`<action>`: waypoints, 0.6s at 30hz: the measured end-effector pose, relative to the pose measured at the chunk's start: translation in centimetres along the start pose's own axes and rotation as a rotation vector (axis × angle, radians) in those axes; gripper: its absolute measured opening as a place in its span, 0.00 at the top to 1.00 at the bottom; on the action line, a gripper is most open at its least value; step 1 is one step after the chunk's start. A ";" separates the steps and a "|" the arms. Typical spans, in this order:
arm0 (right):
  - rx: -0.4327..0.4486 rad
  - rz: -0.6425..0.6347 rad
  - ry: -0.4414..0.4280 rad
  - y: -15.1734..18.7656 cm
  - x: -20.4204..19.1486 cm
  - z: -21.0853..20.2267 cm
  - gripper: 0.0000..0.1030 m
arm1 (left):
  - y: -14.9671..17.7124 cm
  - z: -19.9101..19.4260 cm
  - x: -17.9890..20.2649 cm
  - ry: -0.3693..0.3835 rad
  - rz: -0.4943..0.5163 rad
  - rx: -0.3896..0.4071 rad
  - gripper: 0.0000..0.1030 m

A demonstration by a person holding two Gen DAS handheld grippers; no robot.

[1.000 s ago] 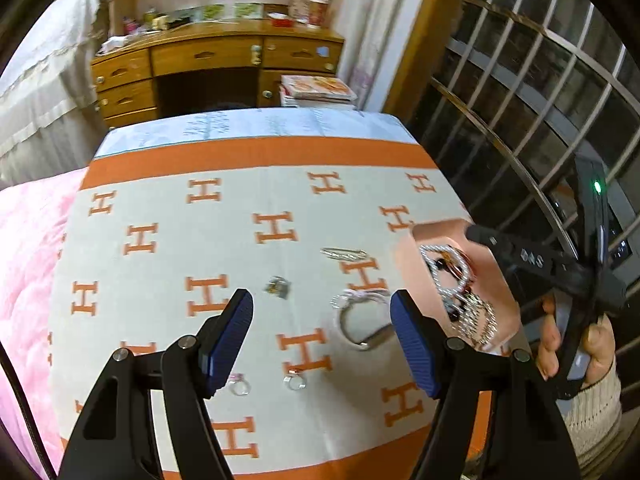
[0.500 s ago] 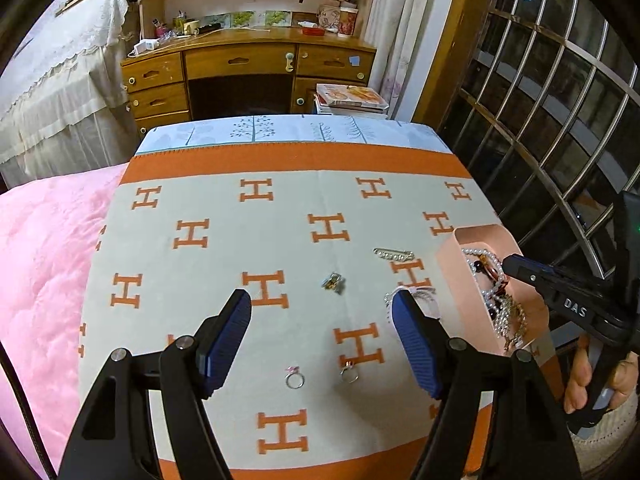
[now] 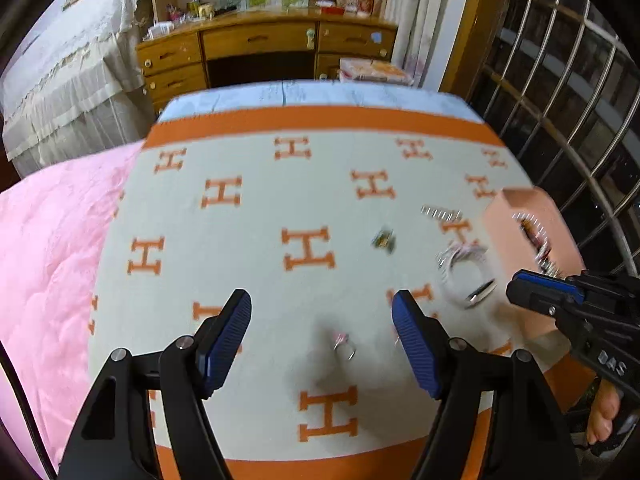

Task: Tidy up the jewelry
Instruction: 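Withdraw both open tools from the tray toward the rings on the blanket, then grasp a silver ring with the left tool while the right tool grasps another ring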

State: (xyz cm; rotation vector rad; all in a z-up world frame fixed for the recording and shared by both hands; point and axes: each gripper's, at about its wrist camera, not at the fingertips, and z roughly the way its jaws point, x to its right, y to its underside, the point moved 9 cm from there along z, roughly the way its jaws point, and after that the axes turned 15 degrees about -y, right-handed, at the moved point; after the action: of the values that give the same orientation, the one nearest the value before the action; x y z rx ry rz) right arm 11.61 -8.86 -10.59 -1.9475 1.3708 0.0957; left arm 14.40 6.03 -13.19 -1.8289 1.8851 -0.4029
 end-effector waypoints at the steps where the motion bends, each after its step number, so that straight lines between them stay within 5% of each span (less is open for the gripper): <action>1: -0.006 -0.005 -0.010 0.2 -0.4 0.6 0.92 | 0.5 0.5 0.0 0.001 0.003 -0.013 0.31; 8: -0.060 -0.020 -0.033 3.1 -1.4 4.9 0.92 | 3.5 3.8 0.6 0.016 0.012 -0.083 0.34; 11: -0.070 -0.028 -0.031 4.2 -1.5 6.1 0.92 | 4.3 4.8 1.2 0.029 0.013 -0.105 0.44; 18: -0.050 -0.045 -0.024 5.2 -1.5 6.5 0.91 | 4.2 5.4 2.3 0.024 0.032 -0.100 0.48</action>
State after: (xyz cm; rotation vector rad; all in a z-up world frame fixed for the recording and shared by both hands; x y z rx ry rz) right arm 8.83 -4.61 -17.30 -2.0113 1.3193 0.1330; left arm 13.66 4.61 -20.28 -1.8633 1.9803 -0.3258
